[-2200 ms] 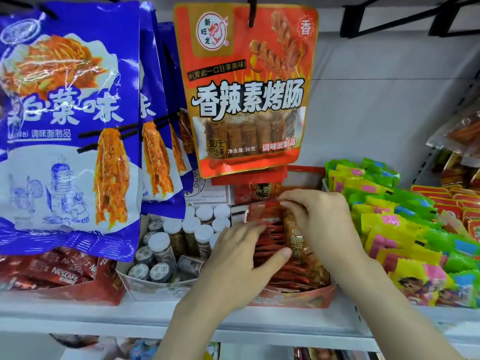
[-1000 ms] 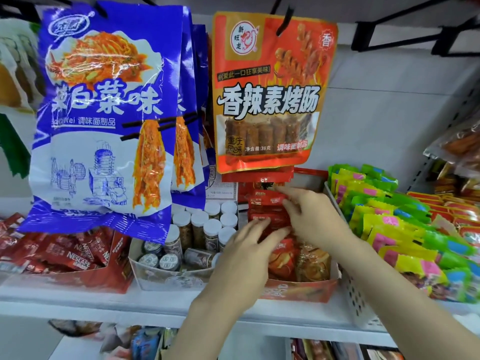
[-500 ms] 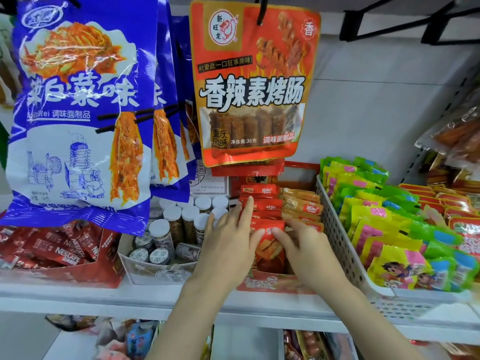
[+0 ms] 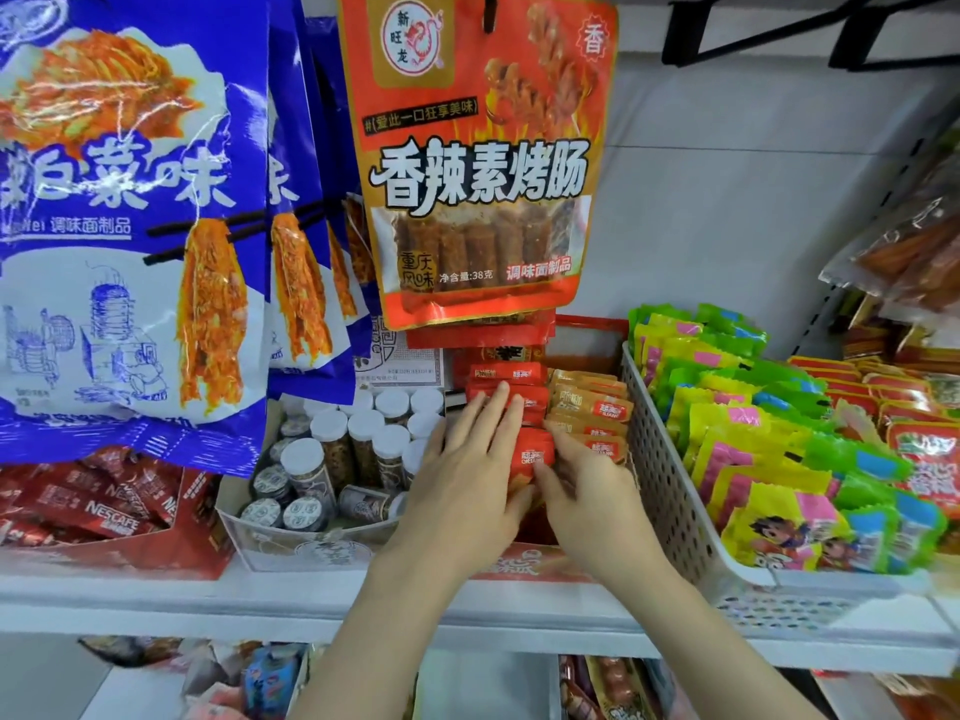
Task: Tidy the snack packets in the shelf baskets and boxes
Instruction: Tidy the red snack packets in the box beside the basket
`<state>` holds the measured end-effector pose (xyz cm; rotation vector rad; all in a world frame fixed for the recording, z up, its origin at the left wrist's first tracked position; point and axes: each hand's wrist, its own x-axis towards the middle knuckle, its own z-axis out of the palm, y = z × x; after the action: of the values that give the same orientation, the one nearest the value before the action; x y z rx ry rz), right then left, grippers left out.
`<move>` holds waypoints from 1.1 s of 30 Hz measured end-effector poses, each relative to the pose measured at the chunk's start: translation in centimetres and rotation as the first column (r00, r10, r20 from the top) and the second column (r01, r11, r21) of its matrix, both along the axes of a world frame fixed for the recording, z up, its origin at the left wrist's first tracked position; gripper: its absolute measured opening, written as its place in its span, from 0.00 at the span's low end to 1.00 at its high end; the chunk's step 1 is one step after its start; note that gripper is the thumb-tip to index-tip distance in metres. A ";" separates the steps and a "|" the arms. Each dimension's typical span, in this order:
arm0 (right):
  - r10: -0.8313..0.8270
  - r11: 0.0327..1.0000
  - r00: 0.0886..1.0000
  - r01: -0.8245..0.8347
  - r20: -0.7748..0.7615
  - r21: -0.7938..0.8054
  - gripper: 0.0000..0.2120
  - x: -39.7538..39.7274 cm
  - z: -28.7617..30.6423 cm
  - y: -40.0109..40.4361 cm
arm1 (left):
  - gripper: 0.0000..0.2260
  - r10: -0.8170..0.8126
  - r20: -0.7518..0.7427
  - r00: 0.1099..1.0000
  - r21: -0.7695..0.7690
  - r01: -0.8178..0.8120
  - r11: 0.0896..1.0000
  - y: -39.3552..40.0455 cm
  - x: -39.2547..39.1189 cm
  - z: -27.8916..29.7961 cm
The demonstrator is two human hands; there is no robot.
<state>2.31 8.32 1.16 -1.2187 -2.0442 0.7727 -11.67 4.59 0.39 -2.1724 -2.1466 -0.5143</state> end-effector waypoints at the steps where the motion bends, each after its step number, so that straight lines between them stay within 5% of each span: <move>1: 0.009 1.000 1.000 -0.009 -0.014 -0.014 0.21 0.0 -0.1 0.0 | 0.36 0.004 -0.011 1.000 0.001 -0.004 1.000 0.1 -0.1 -0.1; 11: 0.057 0.994 0.998 -0.060 -0.031 -0.090 0.22 -0.2 0.0 1.7 | 0.51 0.008 0.022 1.000 -0.103 -0.006 0.995 1.3 -1.4 0.6; 16: 0.028 1.000 1.000 -0.028 -0.008 -0.001 0.20 0.3 0.7 1.4 | 0.41 -0.041 -0.009 0.999 -0.045 0.041 0.998 0.0 -1.0 0.7; 20: 0.074 0.994 0.997 -0.071 0.033 -0.080 0.23 1.0 1.2 0.9 | 0.38 -0.034 -0.006 0.999 -0.050 0.033 0.998 -1.0 -0.6 0.9; 22: 0.004 0.999 0.998 -0.006 0.058 0.038 0.24 1.8 1.8 0.8 | 0.34 -0.036 0.007 0.999 0.038 0.036 0.999 -1.6 -0.6 1.3; 25: -0.100 0.964 0.981 0.054 0.165 0.262 0.26 2.9 2.3 0.8 | 0.26 -0.085 0.079 0.993 0.203 0.067 0.977 -2.6 -0.3 1.8; 30: -0.133 0.959 0.838 -0.025 0.529 0.281 0.27 2.9 1.6 0.8 | 0.22 -0.150 0.065 0.986 0.184 0.136 0.973 -3.2 0.7 1.0; 33: -0.153 0.956 0.799 -0.028 0.582 0.291 0.28 2.3 1.4 1.0 | 0.20 -0.149 0.063 0.987 0.195 0.134 0.971 -3.1 0.2 0.7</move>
<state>4.65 9.30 2.54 -1.4745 -2.4834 0.0196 -11.50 1.44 1.05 -2.2427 -1.8943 -0.7901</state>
